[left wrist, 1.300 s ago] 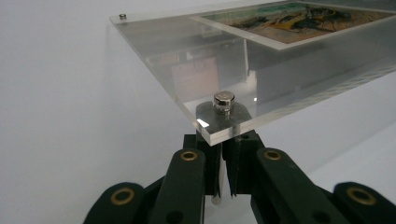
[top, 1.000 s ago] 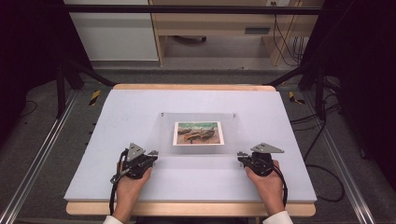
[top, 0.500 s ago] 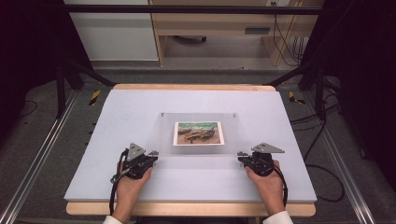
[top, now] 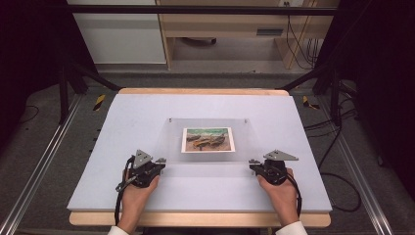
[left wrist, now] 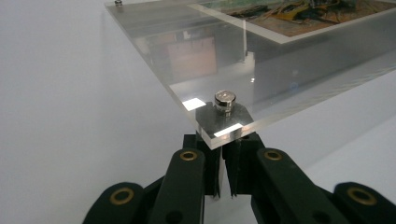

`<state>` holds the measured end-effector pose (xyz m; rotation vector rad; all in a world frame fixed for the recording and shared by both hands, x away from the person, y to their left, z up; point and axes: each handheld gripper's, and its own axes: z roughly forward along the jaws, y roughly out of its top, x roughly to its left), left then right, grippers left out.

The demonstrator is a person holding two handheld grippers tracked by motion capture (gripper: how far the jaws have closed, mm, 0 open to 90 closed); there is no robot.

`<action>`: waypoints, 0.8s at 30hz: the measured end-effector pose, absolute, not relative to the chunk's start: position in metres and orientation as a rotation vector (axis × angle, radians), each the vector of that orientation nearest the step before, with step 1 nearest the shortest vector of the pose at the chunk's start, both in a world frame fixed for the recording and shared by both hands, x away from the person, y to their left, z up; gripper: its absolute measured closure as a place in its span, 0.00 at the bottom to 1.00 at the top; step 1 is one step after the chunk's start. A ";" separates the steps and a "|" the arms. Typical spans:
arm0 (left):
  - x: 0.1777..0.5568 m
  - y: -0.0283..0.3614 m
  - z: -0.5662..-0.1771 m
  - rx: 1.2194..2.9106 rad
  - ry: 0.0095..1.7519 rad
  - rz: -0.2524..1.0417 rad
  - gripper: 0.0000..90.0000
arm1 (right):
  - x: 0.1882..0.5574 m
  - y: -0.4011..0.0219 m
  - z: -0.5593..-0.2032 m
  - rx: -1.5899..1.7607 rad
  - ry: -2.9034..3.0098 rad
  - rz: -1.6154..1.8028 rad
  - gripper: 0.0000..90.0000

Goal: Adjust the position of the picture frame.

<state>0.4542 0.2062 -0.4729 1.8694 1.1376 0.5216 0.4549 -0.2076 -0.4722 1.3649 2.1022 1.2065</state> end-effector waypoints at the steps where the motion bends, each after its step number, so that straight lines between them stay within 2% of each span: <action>1: 0.454 0.206 -0.473 1.869 1.138 0.522 0.93 | 0.455 -0.208 -0.472 1.365 2.102 1.206 0.93; 4: 0.454 0.207 -0.472 1.881 1.134 0.535 0.84 | 0.451 -0.210 -0.470 1.364 2.100 1.208 0.84; 5: 0.454 0.207 -0.472 1.881 1.134 0.535 0.80 | 0.451 -0.210 -0.470 1.364 2.100 1.208 0.84; 6: 0.453 0.207 -0.470 1.887 1.133 0.542 0.80 | 0.450 -0.211 -0.469 1.360 2.093 1.213 0.80; 7: 0.453 0.208 -0.469 1.895 1.130 0.561 0.70 | 0.449 -0.212 -0.468 1.369 2.092 1.210 0.71; 8: 0.452 0.207 -0.468 1.916 1.124 0.598 0.65 | 0.448 -0.213 -0.468 1.369 2.093 1.200 0.67; 10: 0.452 0.208 -0.469 1.926 1.129 0.570 0.54 | 0.445 -0.214 -0.468 1.368 2.099 1.171 0.57; 11: 0.452 0.208 -0.469 1.926 1.129 0.570 0.50 | 0.445 -0.214 -0.468 1.368 2.099 1.171 0.57; 12: 0.451 0.209 -0.470 1.933 1.130 0.541 0.46 | 0.442 -0.215 -0.467 1.366 2.091 1.147 0.49; 16: 0.447 0.210 -0.468 1.934 1.117 0.490 0.33 | 0.435 -0.217 -0.463 1.345 2.073 1.134 0.34; 17: 0.447 0.210 -0.468 1.934 1.117 0.490 0.32 | 0.435 -0.217 -0.463 1.345 2.073 1.134 0.34; 18: 0.446 0.210 -0.467 1.928 1.109 0.493 0.30 | 0.434 -0.218 -0.461 1.337 2.067 1.128 0.28; 24: 0.446 0.215 -0.458 1.918 1.074 0.446 0.16 | 0.431 -0.221 -0.456 1.337 2.031 1.152 0.16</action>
